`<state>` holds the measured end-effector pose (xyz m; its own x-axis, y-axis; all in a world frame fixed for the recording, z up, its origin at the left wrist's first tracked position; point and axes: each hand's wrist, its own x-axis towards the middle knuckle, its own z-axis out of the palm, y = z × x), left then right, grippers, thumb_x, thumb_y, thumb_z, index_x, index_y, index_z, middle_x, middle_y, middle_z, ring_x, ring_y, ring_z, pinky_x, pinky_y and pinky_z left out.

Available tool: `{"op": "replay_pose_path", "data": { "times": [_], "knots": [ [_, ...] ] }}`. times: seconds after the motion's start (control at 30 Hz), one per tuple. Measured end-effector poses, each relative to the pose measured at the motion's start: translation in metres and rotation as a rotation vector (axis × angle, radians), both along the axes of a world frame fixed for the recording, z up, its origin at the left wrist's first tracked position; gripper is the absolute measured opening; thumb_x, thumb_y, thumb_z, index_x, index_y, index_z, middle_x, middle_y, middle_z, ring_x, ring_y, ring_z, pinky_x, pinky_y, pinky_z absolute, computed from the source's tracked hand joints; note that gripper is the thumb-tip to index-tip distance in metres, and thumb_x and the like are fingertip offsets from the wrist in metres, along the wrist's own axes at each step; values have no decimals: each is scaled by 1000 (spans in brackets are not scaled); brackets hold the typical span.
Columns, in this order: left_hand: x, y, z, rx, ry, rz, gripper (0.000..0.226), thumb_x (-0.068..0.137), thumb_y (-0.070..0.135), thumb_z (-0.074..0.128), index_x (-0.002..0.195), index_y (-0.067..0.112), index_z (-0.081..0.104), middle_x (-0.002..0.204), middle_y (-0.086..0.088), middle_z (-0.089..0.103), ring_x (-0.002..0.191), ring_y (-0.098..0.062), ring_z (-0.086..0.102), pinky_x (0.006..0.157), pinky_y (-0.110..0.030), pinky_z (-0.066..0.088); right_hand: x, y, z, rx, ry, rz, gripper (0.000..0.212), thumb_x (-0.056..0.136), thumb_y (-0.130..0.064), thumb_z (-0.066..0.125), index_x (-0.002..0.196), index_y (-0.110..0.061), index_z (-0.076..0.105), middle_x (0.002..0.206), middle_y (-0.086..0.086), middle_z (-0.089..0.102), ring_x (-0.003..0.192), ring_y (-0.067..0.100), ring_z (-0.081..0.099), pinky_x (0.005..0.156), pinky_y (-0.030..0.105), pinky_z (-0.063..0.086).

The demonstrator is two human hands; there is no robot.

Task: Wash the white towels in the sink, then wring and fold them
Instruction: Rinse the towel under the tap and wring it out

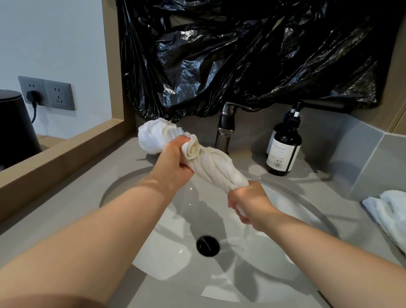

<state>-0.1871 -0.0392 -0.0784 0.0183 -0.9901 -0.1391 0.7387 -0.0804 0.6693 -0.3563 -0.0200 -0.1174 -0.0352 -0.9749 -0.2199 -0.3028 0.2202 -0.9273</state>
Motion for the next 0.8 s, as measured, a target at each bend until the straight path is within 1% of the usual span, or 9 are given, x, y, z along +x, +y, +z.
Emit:
{"op": "replay_pose_path", "data": {
  "times": [0.13, 0.23, 0.3, 0.37, 0.4, 0.5, 0.6, 0.7, 0.8],
  "knots": [
    [-3, 3, 1, -3, -11, 12, 18, 89, 2, 51, 74, 6, 59, 63, -4, 64, 70, -16, 61, 88, -36, 50, -4, -1, 0, 3, 55, 79, 17, 76, 6, 59, 87, -6, 54, 65, 9, 45, 55, 21, 36, 52, 24, 28],
    [-1, 3, -1, -6, -59, 20, 12, 91, -2, 47, 87, 3, 58, 61, -6, 68, 76, -20, 67, 90, -40, 52, -13, 3, 5, 31, 343, 326, 14, 84, -11, 66, 94, -14, 56, 68, 6, 52, 50, 16, 44, 44, 23, 36],
    [5, 4, -1, -24, -183, -22, 13, 89, -6, 46, 87, -1, 58, 71, -13, 67, 67, -20, 69, 78, -40, 55, -26, 3, 5, 136, 415, 559, 32, 89, -23, 67, 116, -17, 52, 95, 7, 62, 76, 16, 61, 66, 28, 52],
    [9, 7, 0, -15, -364, -53, 13, 85, -8, 51, 96, -4, 59, 88, -19, 64, 67, -21, 68, 58, -34, 58, -39, -5, -3, 251, 275, 649, 54, 93, -25, 63, 140, -15, 37, 126, 7, 55, 115, 21, 55, 98, 36, 47],
    [9, 11, 1, -7, -458, -52, 23, 82, -9, 56, 104, -4, 58, 93, -19, 64, 69, -22, 67, 52, -32, 56, -42, -8, -5, 264, 187, 621, 55, 95, -28, 58, 143, -15, 35, 131, 7, 53, 122, 23, 51, 104, 39, 42],
    [11, 17, 1, -188, -939, -13, 51, 71, -8, 69, 117, 8, 57, 92, -8, 65, 79, -21, 65, 59, -29, 53, -42, -23, -4, 258, -260, 368, 53, 98, -46, 42, 137, -11, 45, 127, 15, 57, 115, 30, 56, 100, 46, 43],
    [20, 30, 7, -492, -1383, -48, 66, 58, 11, 67, 120, 24, 53, 99, -2, 67, 85, -21, 65, 67, -35, 53, -38, -29, 11, 312, -635, 248, 74, 95, -65, 28, 130, -4, 52, 127, 26, 59, 113, 42, 59, 94, 54, 45],
    [21, 35, 10, -599, -1745, -32, 67, 66, 9, 61, 130, 24, 47, 95, -1, 66, 83, -23, 63, 66, -35, 52, -42, -23, 23, 407, -746, 451, 95, 85, -80, 26, 135, -2, 50, 135, 30, 51, 122, 49, 50, 94, 59, 45],
    [19, 32, 12, -810, -2094, 15, 63, 80, 14, 64, 131, 39, 40, 107, 3, 66, 97, -24, 63, 78, -36, 52, -46, -7, 30, 369, -739, 647, 84, 90, -69, 39, 141, -3, 46, 138, 30, 47, 125, 49, 48, 91, 58, 50]
  ]
}}
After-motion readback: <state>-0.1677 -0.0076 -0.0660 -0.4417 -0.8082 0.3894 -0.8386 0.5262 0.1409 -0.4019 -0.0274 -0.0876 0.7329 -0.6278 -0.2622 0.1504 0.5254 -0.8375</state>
